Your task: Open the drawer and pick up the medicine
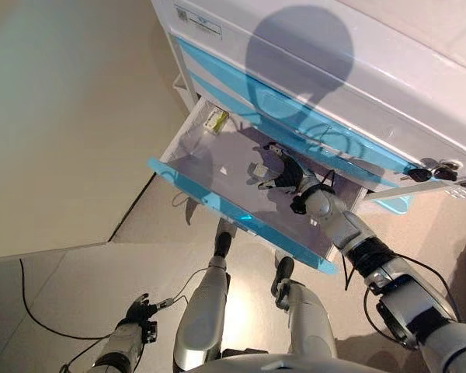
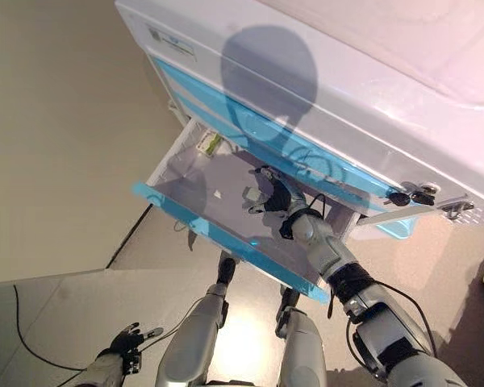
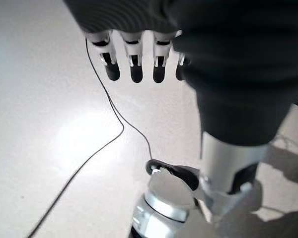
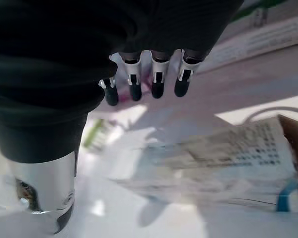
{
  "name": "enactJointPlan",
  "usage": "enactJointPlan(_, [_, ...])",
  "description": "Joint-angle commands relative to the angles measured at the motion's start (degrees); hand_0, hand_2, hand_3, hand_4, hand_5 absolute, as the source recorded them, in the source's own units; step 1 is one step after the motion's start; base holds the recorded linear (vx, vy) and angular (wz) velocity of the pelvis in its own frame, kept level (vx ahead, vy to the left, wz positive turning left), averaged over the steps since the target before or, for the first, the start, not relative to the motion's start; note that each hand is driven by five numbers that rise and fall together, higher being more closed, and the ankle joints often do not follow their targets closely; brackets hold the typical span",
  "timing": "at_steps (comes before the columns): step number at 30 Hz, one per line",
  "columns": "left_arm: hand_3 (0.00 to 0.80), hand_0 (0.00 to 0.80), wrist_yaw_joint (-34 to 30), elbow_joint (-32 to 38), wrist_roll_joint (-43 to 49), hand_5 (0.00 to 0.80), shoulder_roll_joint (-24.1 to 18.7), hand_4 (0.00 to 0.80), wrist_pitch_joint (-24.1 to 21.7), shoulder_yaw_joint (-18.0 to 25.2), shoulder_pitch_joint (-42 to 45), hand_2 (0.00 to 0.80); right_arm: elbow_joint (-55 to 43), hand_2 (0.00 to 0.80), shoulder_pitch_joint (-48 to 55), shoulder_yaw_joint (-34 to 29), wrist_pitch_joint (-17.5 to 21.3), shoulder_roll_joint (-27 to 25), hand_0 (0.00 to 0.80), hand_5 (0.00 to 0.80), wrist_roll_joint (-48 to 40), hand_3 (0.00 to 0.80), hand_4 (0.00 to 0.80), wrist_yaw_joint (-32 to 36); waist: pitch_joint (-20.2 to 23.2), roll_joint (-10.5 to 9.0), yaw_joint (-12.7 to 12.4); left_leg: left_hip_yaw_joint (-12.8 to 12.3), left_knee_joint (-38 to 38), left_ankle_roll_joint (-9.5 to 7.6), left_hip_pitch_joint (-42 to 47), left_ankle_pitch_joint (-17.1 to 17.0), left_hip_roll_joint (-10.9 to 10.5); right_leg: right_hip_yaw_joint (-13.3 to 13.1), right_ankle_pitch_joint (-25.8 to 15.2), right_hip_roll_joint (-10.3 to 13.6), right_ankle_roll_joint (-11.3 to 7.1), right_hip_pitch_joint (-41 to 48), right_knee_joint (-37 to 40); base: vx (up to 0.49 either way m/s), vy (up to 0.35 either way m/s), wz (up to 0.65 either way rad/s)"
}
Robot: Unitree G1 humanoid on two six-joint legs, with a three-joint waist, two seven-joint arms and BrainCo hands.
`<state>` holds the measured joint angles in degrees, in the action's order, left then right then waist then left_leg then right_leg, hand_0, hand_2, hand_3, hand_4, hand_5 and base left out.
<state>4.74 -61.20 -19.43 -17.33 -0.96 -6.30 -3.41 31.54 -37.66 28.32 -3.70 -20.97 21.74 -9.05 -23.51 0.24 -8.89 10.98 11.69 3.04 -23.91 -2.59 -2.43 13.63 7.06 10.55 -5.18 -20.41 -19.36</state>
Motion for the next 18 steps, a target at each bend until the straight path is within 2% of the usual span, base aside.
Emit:
enactJointPlan(1, [0.0, 0.0, 1.73, 0.37, -2.28, 0.0, -0.71, 0.0, -1.05, -2.09, -0.26, 0.0, -0.92, 0.0, -2.25, 2.66, 0.16, 0.08, 0.0, 0.0, 4.0, 0.0, 0.0, -3.32, 0.87, -0.24, 0.63, -0.44, 0.95, -1.73, -1.02, 1.0, -2.61, 1.9, -2.25, 1.1, -0.77, 0.55, 0.28, 0.021, -0.011, 0.23])
enactJointPlan(5, [0.0, 0.0, 2.34, 1.68, -3.84, 0.0, -0.12, 0.0, -1.64, -4.25, -1.38, 0.0, 9.01, 0.0, -5.16, 4.61, -1.54, 1.76, 0.0, 0.0, 4.93, 0.0, 0.0, -4.88, 0.38, 0.68, 0.13, 0.33, -0.24, -1.61, -0.92, 0.42, -2.8, 2.67, -2.06, 1.38, -0.7, 0.44, 0.31, 0.023, -0.017, 0.18])
enactJointPlan(10, [0.0, 0.0, 3.02, 2.34, -5.33, 0.0, 0.6, 0.0, -1.82, -5.86, -2.24, 0.0, 16.21, 0.0, -7.95, 6.83, -3.5, 3.4, 0.0, 0.0, 6.63, 0.0, 0.0, -5.07, 0.09, 1.08, 0.04, 0.77, -0.82, -1.54, -0.65, 0.28, -2.88, 2.73, -2.0, 1.42, -0.66, 0.61, 0.28, 0.027, -0.009, 0.02])
enactJointPlan(11, [0.0, 0.0, 3.07, 2.28, -5.63, 0.0, 0.8, 0.0, -1.78, -6.75, -2.7, 0.0, 21.6, 0.0, -8.61, 7.95, -4.19, 4.52, 0.0, 0.0, 7.26, 0.0, 0.0, -5.59, 0.05, 1.29, -0.12, 0.93, -1.12, -1.46, -0.48, 0.21, -2.87, 2.9, -1.96, 1.43, -0.71, 0.75, 0.45, 0.035, -0.01, 0.0])
enactJointPlan(14, [0.0, 0.0, 3.16, 2.32, -6.15, 0.0, 0.99, 0.0, -1.95, -7.93, -3.32, 0.0, 27.67, 0.0, -9.51, 9.83, -4.76, 5.64, 0.0, 0.0, 8.4, 0.0, 0.0, -5.21, 0.13, 1.58, -0.25, 1.16, -1.66, -1.4, -0.24, 0.0, -2.82, 2.94, -1.97, 1.43, -0.73, 0.73, 0.52, 0.033, -0.015, 0.0])
enactJointPlan(15, [0.0, 0.0, 3.25, 2.26, -6.21, 0.0, 1.04, 0.0, -1.9, -8.11, -3.58, 0.0, 28.89, 0.292, -9.74, 10.03, -4.93, 5.95, 0.292, 0.292, 8.42, 0.292, 0.292, -5.04, 0.14, 1.62, -0.27, 1.2, -1.78, -1.38, -0.21, -0.04, -2.79, 2.95, -1.97, 1.43, -0.72, 0.74, 0.54, 0.045, -0.027, 0.0])
enactJointPlan(16, [0.0, 0.0, 3.25, 2.16, -6.16, 0.0, 1.13, 0.0, -1.85, -8.38, -3.74, 0.0, 30.0, 0.477, -10.02, 10.66, -5.2, 6.23, 0.477, 0.477, 8.87, 0.477, 0.477, -4.75, 0.24, 1.64, -0.24, 1.16, -2.09, -1.36, -0.04, -0.06, -2.74, 2.87, -2.0, 1.37, -0.73, 0.73, 0.73, 0.0, 0.0, 0.0])
enactJointPlan(17, [0.0, 0.0, 3.37, 2.1, -6.21, 0.0, 1.21, 0.0, -1.87, -8.55, -3.86, 0.0, 30.57, 0.762, -10.19, 10.87, -5.28, 6.58, 0.762, 0.762, 8.8, 0.762, 0.762, -4.8, 0.28, 1.66, -0.22, 1.15, -2.22, -1.36, 0.04, -0.11, -2.68, 2.79, -2.02, 1.33, -0.75, 0.75, 0.78, 0.0, 0.0, 0.0])
enactJointPlan(18, [0.0, 0.0, 3.44, 1.94, -6.28, 0.0, 1.39, 0.0, -1.93, -8.74, -4.07, 0.0, 30.97, 0.8, -10.34, 11.31, -5.29, 6.84, 0.8, 0.8, 9.04, 0.8, 0.8, -4.95, 0.32, 1.67, -0.19, 1.03, -2.38, -1.34, 0.18, -0.14, -2.6, 2.6, -2.03, 1.3, -0.77, 0.78, 0.89, 0.0, 0.0, 0.0])
